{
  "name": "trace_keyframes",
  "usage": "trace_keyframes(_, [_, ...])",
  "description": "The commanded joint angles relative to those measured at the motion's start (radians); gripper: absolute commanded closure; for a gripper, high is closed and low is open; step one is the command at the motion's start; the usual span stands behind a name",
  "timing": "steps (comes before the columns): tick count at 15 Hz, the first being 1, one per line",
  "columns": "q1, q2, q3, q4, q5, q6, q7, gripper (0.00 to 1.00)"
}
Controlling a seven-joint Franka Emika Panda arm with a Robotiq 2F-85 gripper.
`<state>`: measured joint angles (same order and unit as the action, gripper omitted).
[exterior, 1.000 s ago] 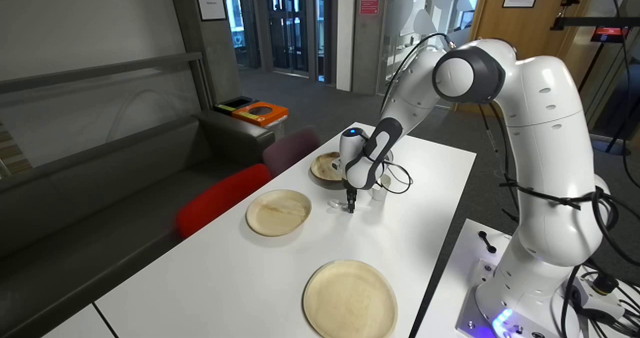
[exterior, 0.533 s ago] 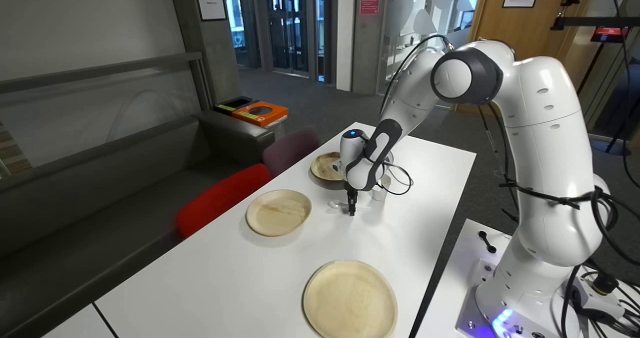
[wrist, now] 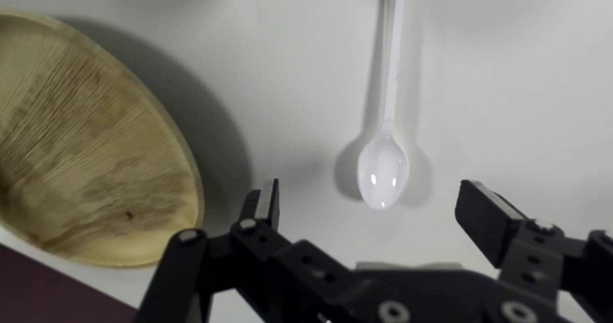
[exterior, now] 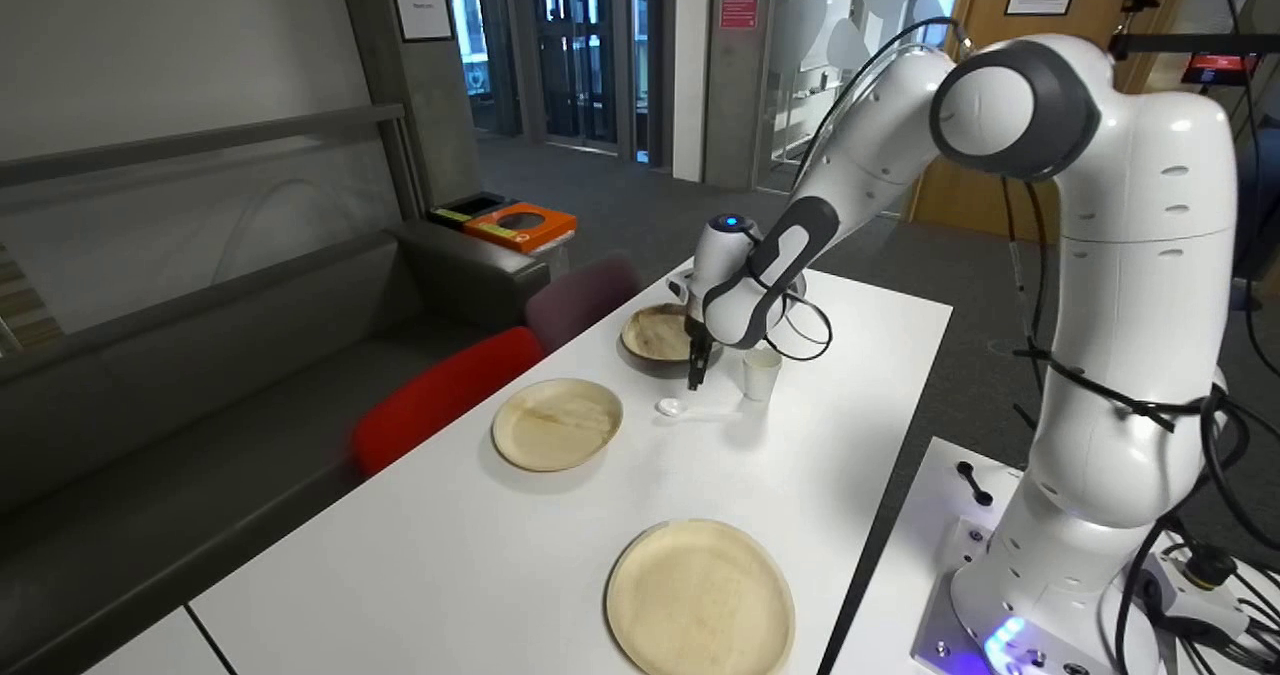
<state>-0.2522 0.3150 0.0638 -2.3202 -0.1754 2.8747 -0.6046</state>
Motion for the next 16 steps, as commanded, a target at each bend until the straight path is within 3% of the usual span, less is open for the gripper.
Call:
trace_keyframes(1, [-0.092, -0.231, 0.107, -0.106, 0.208, -0.079, -0.163, 0.00])
trace_keyframes(2, [-0.085, -0.280, 0.107, -0.108, 0.289, -0.129, -0.205, 0.00])
trace_keyframes(4, [-0.030, -0.380, 0.041, -0.099, 0.390, -0.262, -0.245, 0.00])
trace_keyframes(8, [0.051, -0.492, -0.080, -0.068, 0.309, -0.460, -0.139, 0.00])
trace_keyframes(10, [0.061, -0.501, -0.103, -0.038, 0.223, -0.571, 0.021, 0.00])
trace_keyframes(16, [0.092, -0.460, -0.127, -0.016, 0.174, -0.611, 0.420, 0.00])
